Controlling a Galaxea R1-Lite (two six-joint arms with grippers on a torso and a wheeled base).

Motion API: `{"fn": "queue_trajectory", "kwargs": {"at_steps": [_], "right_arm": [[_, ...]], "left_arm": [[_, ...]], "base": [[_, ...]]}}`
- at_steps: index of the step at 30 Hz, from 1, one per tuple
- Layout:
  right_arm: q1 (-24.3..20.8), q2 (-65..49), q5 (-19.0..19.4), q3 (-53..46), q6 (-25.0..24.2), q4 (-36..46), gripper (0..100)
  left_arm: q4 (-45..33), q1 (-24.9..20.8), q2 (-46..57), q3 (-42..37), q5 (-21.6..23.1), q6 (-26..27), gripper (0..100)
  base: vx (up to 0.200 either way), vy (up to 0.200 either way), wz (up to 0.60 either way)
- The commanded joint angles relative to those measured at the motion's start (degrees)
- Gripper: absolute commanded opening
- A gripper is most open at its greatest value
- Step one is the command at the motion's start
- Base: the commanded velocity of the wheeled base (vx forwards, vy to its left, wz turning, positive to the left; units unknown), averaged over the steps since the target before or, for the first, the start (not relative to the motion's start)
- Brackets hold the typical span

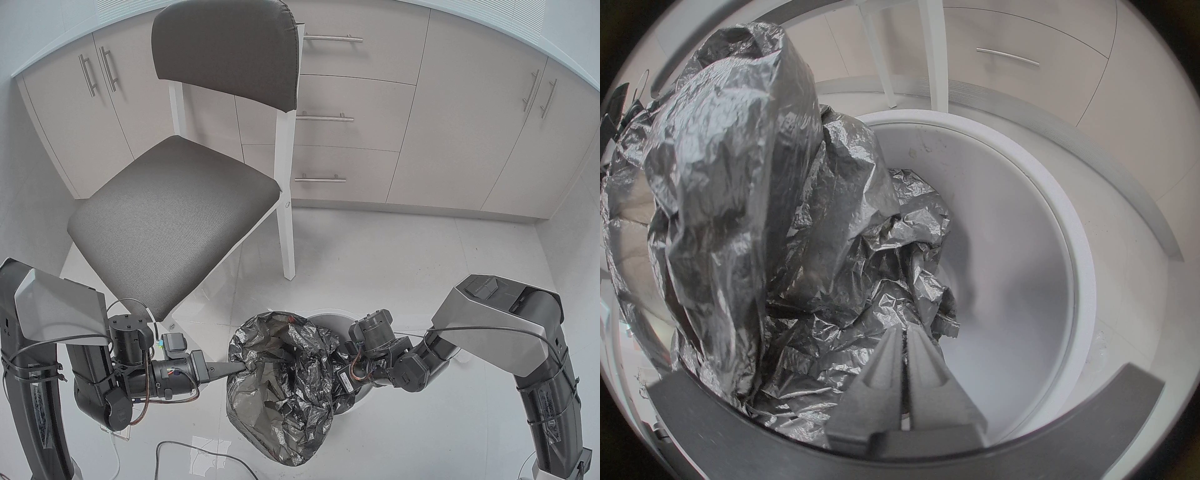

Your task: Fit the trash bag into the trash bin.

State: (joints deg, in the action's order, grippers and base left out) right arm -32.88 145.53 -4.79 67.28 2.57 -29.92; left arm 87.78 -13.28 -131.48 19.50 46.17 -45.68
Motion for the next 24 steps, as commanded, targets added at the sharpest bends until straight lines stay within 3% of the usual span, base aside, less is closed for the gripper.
{"fn": "queue_trajectory", "kwargs": {"at_steps": [1, 10, 23, 24], "right_arm": [[-0.2, -1.0, -0.2, -0.5, 0.0, -0.1, 0], [-3.9, -17.2, 0.0, -14.0, 1.3, 0.1, 0], [-6.2, -19.1, 0.1, -17.4, 0.9, -4.4, 0], [-6.3, -19.0, 0.1, -17.3, 0.8, -4.5, 100]], "left_arm": [[0.1, 0.0, -0.1, 0.0, 0.0, -0.1, 0], [0.0, 0.0, 0.0, 0.0, 0.0, 0.0, 0], [0.0, 0.0, -0.1, 0.0, 0.0, 0.0, 0], [0.1, 0.0, -0.1, 0.0, 0.0, 0.0, 0]], "base": [[0.0, 0.0, 0.0], [0.0, 0.0, 0.0], [0.0, 0.0, 0.0], [0.0, 0.0, 0.0]]}}
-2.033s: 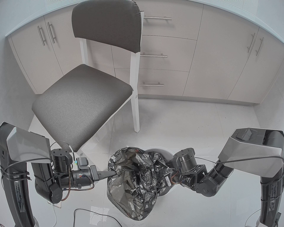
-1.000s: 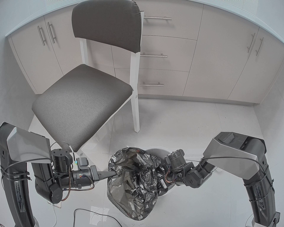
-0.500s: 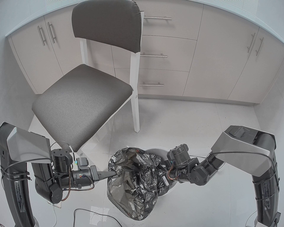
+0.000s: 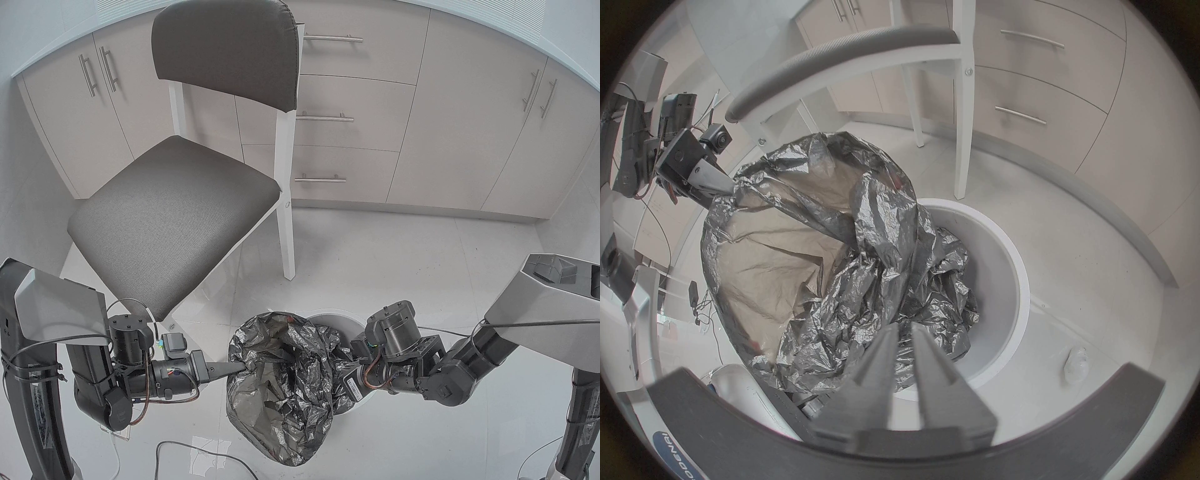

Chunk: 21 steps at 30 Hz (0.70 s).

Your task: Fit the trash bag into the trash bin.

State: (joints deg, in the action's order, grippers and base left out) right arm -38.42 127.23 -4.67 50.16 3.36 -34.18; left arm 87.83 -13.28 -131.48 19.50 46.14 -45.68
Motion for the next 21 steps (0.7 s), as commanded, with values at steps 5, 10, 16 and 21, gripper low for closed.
{"fn": "queue_trajectory", "kwargs": {"at_steps": [5, 10, 16, 21], "right_arm": [[-1.1, 0.0, 0.1, 0.0, 0.0, -1.0, 100], [-1.6, 1.9, 0.0, 0.3, 0.1, -3.5, 100], [-2.0, 5.8, -0.1, 2.7, 0.1, -4.5, 100], [-2.4, 7.9, -0.3, 4.0, 0.1, -4.6, 100]], "left_arm": [[0.0, 0.0, -0.1, 0.0, 0.0, 0.0, 0], [0.1, 0.0, -0.1, 0.0, 0.0, 0.0, 0], [0.1, 0.0, 0.0, 0.0, 0.0, 0.0, 0], [0.0, 0.0, -0.1, 0.0, 0.0, 0.0, 0]], "base": [[0.0, 0.0, 0.0], [0.0, 0.0, 0.0], [0.0, 0.0, 0.0], [0.0, 0.0, 0.0]]}}
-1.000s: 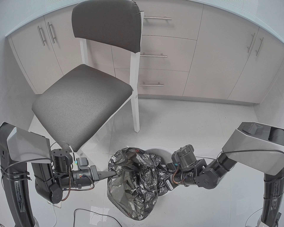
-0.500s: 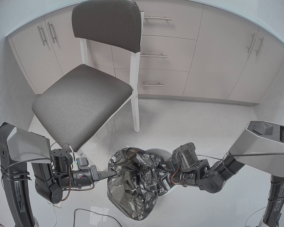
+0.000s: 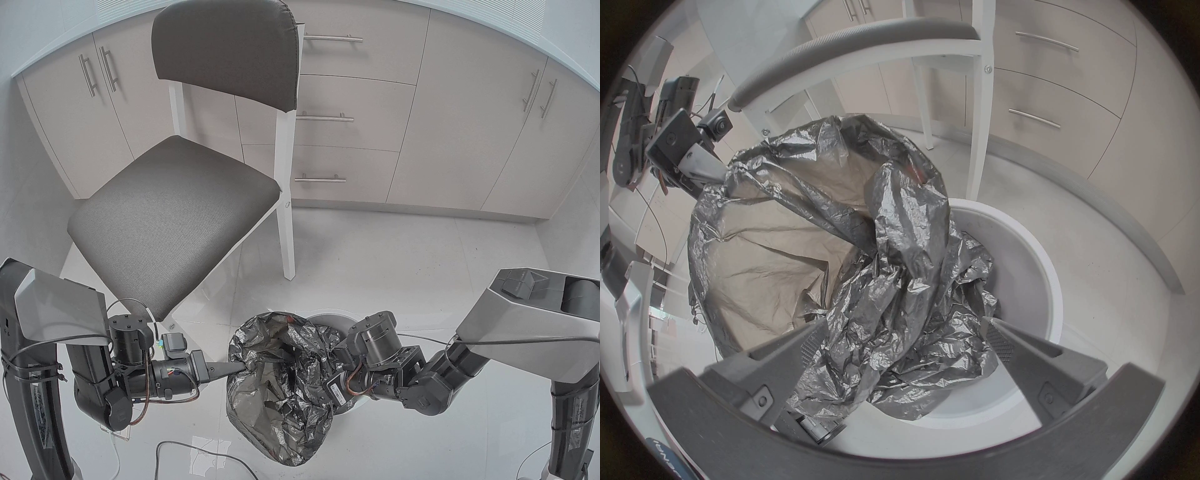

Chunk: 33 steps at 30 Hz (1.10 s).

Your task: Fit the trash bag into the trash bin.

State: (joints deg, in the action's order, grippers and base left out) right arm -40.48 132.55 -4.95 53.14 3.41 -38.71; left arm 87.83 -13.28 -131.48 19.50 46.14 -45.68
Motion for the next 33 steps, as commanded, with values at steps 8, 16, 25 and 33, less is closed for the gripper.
{"fn": "queue_trajectory", "kwargs": {"at_steps": [8, 16, 25, 33], "right_arm": [[-0.6, 6.3, -0.3, 4.9, -0.1, -0.1, 100], [-0.7, 8.8, -0.7, 8.5, -0.1, 0.1, 100], [-0.7, 10.3, -1.3, 10.6, -0.1, 0.1, 100], [-0.7, 10.8, -2.5, 11.3, -0.1, 0.0, 0]], "left_arm": [[0.1, 0.0, -0.1, 0.0, 0.0, 0.0, 0], [0.1, 0.0, -0.1, 0.0, 0.0, 0.0, 0], [0.0, 0.0, -0.9, -0.3, 0.0, 4.0, 0], [0.0, 0.0, -0.9, -0.3, 0.0, 3.7, 0]], "base": [[0.0, 0.0, 0.0], [0.0, 0.0, 0.0], [0.0, 0.0, 0.0], [0.0, 0.0, 0.0]]}}
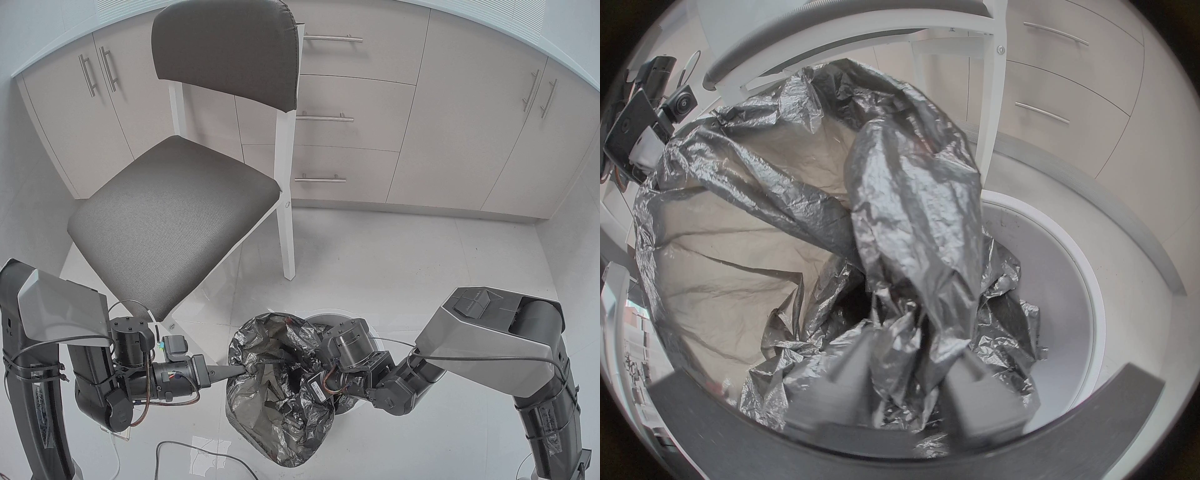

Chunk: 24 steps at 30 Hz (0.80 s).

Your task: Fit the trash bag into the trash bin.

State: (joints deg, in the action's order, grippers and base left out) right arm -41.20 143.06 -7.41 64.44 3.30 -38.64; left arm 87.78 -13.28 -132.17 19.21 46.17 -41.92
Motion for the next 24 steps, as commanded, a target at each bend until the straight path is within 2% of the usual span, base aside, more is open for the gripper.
{"fn": "queue_trajectory", "kwargs": {"at_steps": [1, 7, 12, 18, 19, 24], "right_arm": [[0.0, 0.1, -0.1, -0.2, -0.1, 0.0, 0], [0.0, -2.3, -0.2, -1.9, -0.5, 0.0, 0], [-0.1, -8.1, -0.3, -7.7, -1.0, -0.1, 0], [0.2, -14.0, -0.3, -14.8, -2.0, -0.2, 0], [0.7, -16.1, -0.1, -17.7, -3.0, -0.5, 0], [3.0, -17.2, 0.0, -25.8, -4.5, -8.6, 0]], "left_arm": [[0.0, 0.0, -0.1, 0.0, 0.0, -0.1, 0], [0.0, 0.0, -0.1, 0.0, 0.0, -0.1, 0], [0.0, 0.0, 0.0, 0.1, -0.1, -0.3, 0], [0.0, -0.3, 0.0, 0.4, -2.0, -0.3, 0], [0.0, -1.0, -0.1, 0.7, -4.0, -0.3, 0], [0.0, -1.6, -1.7, 1.9, -5.8, 1.2, 0]], "base": [[0.0, 0.0, 0.0], [0.0, 0.0, 0.0], [0.0, 0.0, 0.0], [0.0, 0.0, 0.0], [0.0, 0.0, 0.0], [0.0, 0.0, 0.0]]}}
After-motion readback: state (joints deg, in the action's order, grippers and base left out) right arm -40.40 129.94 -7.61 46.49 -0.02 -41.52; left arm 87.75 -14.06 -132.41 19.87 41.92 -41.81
